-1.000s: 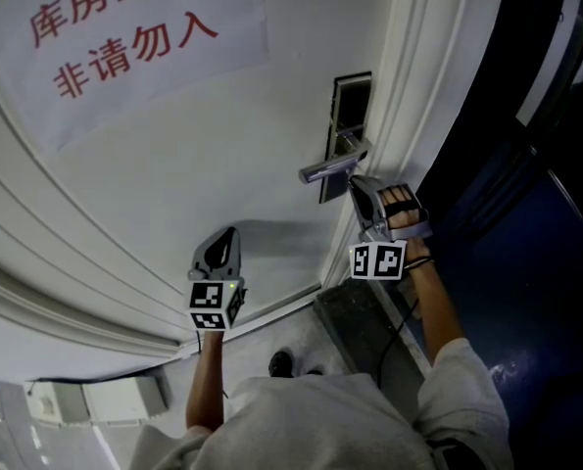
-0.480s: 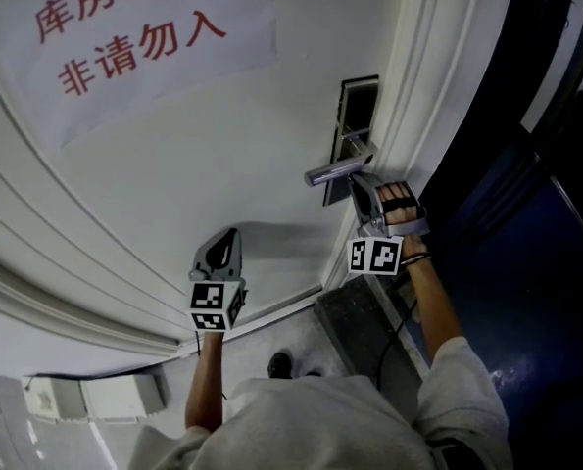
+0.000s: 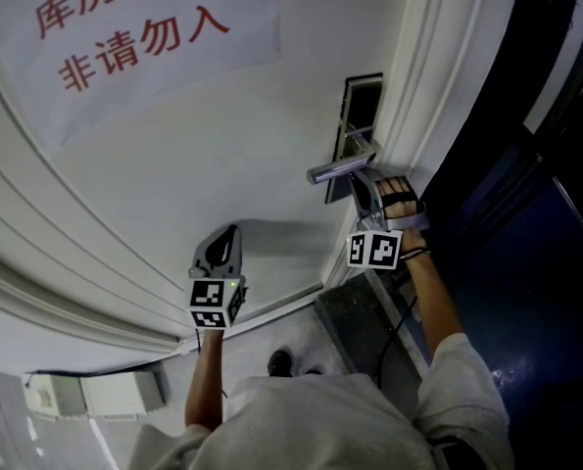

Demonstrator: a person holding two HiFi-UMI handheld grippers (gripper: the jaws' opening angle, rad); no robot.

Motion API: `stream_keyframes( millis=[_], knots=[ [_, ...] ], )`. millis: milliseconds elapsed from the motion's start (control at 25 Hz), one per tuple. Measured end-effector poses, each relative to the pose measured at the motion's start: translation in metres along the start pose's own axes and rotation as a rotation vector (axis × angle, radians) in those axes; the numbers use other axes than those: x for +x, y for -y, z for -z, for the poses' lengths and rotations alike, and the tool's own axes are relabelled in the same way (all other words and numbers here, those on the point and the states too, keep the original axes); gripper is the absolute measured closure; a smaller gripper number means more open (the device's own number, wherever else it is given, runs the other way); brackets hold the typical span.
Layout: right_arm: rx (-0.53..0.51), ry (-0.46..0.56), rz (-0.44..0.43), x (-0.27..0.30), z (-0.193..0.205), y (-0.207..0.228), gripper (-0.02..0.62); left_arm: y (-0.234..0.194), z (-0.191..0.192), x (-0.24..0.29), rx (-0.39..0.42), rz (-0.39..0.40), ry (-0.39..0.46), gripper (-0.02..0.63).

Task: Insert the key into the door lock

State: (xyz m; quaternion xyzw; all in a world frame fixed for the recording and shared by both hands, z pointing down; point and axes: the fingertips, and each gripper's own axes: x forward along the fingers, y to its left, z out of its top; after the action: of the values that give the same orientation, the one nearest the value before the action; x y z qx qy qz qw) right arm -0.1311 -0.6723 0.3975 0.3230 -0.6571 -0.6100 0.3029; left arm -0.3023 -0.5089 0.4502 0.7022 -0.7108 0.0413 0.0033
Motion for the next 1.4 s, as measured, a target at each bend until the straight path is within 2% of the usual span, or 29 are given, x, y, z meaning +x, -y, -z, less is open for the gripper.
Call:
stream_keyframes(
  millis=[280,360,440,520,560,880,1160,1400],
  knots=[
    [0.018,0.01,0.003,0.0,-0.001,-0.001,0.565,0.005,0.002,0.001,-0.001,0.007,-0.002,0.589],
    [0.022,0.011,-0.021,0.0,-0.001,-0.004,0.565,0.005,0.0,0.001,0.001,0.006,0.0,0.589],
    [0.032,0.015,-0.065,0.001,-0.002,-0.01,0.532,0.003,-0.002,0.0,0.003,0.003,0.003,0.589],
    [0.039,0.018,-0.098,0.001,-0.002,-0.016,0.454,0.003,-0.003,0.0,0.003,0.002,0.005,0.589],
    [0.042,0.017,-0.105,0.001,-0.002,-0.018,0.438,0.004,-0.002,0.0,0.003,0.001,0.006,0.589],
    [0.064,0.011,-0.081,-0.002,-0.003,-0.014,0.426,0.007,-0.005,-0.002,0.003,0.001,0.017,0.589],
    [0.217,-0.015,-0.051,-0.022,0.006,-0.007,0.426,0.013,-0.003,0.001,0.001,0.021,0.008,0.589],
    [0.556,-0.044,-0.061,-0.049,0.028,-0.003,0.43,0.027,-0.003,0.01,0.005,0.067,0.006,0.589]
  ],
)
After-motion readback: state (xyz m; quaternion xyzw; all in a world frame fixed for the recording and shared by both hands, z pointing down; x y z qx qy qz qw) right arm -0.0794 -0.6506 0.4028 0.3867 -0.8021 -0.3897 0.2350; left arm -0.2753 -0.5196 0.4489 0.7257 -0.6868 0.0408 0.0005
